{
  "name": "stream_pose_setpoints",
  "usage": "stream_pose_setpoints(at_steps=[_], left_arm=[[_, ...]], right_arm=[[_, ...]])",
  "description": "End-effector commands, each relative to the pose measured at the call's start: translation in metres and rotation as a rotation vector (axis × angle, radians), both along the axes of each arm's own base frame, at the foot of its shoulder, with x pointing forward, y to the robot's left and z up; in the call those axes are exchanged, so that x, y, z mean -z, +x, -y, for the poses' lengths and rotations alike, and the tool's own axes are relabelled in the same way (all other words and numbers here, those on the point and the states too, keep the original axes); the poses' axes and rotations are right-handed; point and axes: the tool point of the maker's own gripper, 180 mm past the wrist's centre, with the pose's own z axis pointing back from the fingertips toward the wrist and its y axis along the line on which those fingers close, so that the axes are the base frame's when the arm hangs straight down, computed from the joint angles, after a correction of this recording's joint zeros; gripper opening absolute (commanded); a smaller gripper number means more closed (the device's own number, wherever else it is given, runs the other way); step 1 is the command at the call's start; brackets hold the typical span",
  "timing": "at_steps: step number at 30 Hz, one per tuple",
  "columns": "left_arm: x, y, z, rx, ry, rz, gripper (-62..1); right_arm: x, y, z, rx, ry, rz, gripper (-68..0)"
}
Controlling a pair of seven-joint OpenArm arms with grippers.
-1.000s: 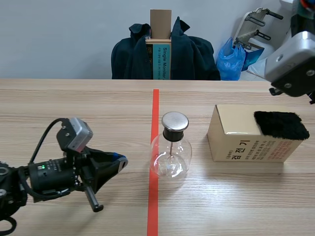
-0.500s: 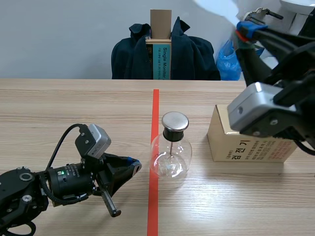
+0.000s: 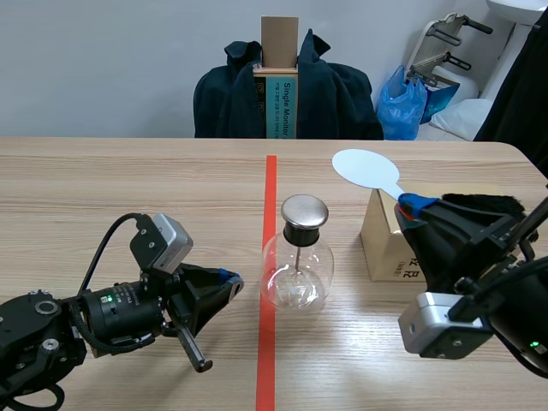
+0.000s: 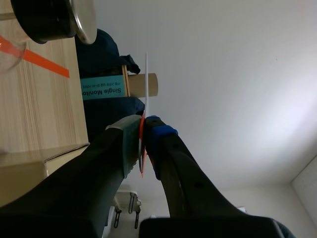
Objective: Do the electroscope experiment.
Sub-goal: 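Bring the plate to the electroscope and point at the metal foil, then move the plate toward and away from the electroscope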
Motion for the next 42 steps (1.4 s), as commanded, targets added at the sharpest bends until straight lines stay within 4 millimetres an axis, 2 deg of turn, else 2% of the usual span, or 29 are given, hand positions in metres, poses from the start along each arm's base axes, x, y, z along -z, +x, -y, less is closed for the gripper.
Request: stream_pose_setpoints(at_steps=[1,9,15,19,34,42], left_arm=[[-0.012,0.005,0.006,-0.002,-0.036,0.029,-58.2],[-0.012,0.005,0.006,-0.002,-0.036,0.029,-58.2],[-0.012,0.005,0.006,-0.002,-0.035,0.029,-58.2],[-0.012,0.005,0.006,-0.002,-0.035,0.029,-58.2],[-0.012,0.009,0.003,-0.022,-0.025,0.041,-58.2],[-0.012,0.009,0.003,-0.022,-0.025,0.041,-58.2]], right_arm=[[-0.013,0.007,0.001,0.003,0.007,0.043,-66.7],[-0.004,0.017,0.012,0.052,-0.016,0.025,-66.7],[-0.003,0.019,0.012,0.047,-0.033,0.027,-66.7],[0.005,0.017,0.008,0.021,-0.064,-0.001,-66.7],[0.006,-0.011,-0.02,-0.198,-0.086,0.019,-66.7],[0.009,-0.023,-0.029,-0.28,-0.104,0.024,-66.7]])
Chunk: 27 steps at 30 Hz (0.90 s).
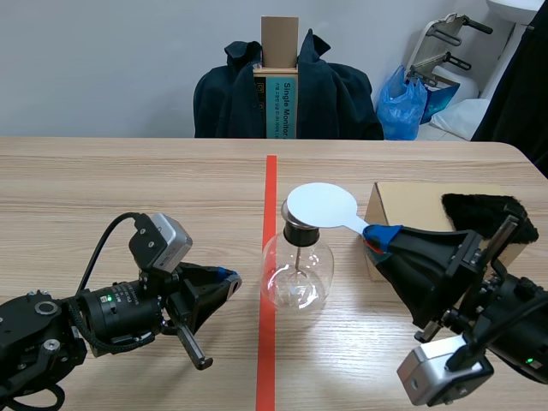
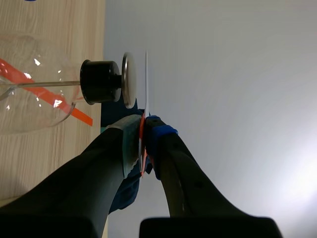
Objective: Do the electroscope experiment.
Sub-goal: 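Move the plate toward and away from the electroscope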
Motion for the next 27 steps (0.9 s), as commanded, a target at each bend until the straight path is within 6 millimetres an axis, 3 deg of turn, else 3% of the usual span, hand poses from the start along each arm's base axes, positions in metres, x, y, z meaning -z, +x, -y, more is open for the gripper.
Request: stream_pose_setpoints(at_steps=[1,19,27], left_arm=[[-0.012,0.005,0.006,-0.001,-0.036,0.029,-58.2],[-0.012,0.005,0.006,-0.001,-0.036,0.029,-58.2],[-0.012,0.005,0.006,-0.001,-0.036,0.029,-58.2]], right_arm=[[-0.007,0.003,0.001,-0.013,-0.002,0.032,-66.7],[-0.007,0.001,-0.001,-0.03,-0.002,0.032,-66.7],[-0.007,0.023,0.016,0.123,0.0,0.026,-66.7]])
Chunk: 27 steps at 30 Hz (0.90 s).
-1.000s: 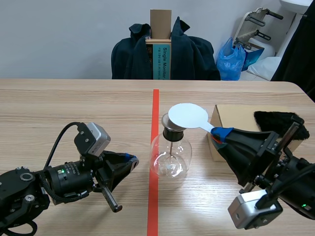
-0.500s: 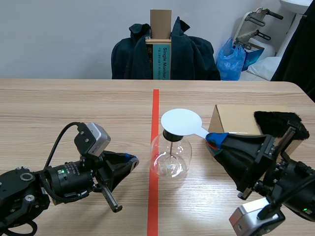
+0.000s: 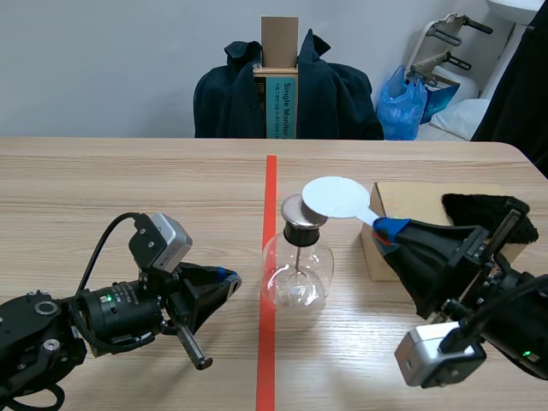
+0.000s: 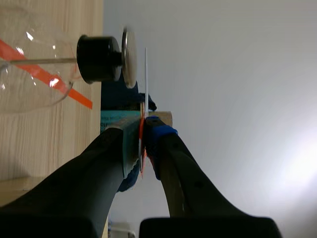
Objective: Do the electroscope experiment.
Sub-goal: 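Move the plate toward and away from the electroscope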
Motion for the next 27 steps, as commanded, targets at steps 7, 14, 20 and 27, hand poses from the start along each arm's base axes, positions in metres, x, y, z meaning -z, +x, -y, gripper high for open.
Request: stream_pose_setpoints(at_steps=[7,14,20,27], left_arm=[[-0.012,0.005,0.006,-0.001,-0.036,0.029,-58.2],[-0.012,0.005,0.006,-0.001,-0.036,0.029,-58.2],[-0.012,0.005,0.006,-0.001,-0.036,0.029,-58.2],[-0.012,0.005,0.006,-0.001,-0.036,0.029,-58.2]], right_arm=[[-0.008,0.03,0.028,0.2,0.007,0.023,-66.7],[-0.007,0.039,0.04,0.283,0.008,0.02,-66.7],[-0.008,0.038,0.039,0.274,0.008,0.021,-66.7],[-0.008,0.03,0.028,0.199,0.006,0.024,-66.7]])
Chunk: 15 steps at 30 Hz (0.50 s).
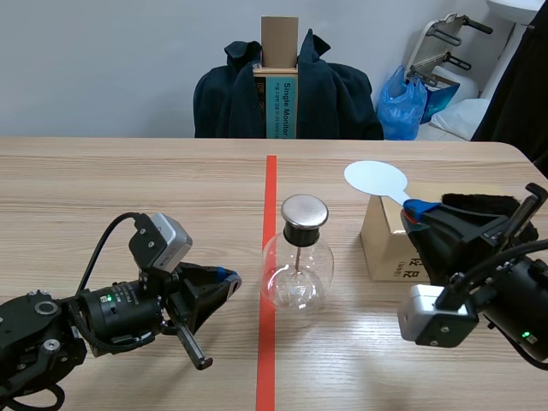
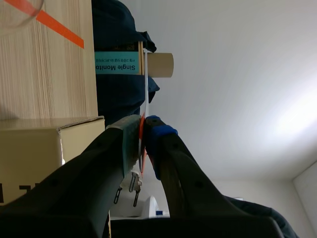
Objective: Do the electroscope experiment.
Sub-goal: 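Move the plate toward and away from the electroscope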
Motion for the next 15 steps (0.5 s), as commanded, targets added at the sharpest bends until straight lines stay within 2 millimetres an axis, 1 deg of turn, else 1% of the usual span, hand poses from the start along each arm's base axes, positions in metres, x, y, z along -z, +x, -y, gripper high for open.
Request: stream_pose_setpoints(at_steps=[1,9,15], left_arm=[[-0.012,0.005,0.006,-0.001,-0.036,0.028,-58.2],[-0.012,0.004,0.006,-0.001,-0.036,0.026,-58.2],[-0.012,0.004,0.006,-0.001,-0.036,0.026,-58.2]], right_arm=[[-0.009,0.002,-0.001,-0.025,0.0,0.033,-66.7],[-0.012,-0.02,-0.027,-0.226,-0.004,0.052,-66.7],[-0.013,-0.029,-0.034,-0.295,-0.006,0.059,-66.7]])
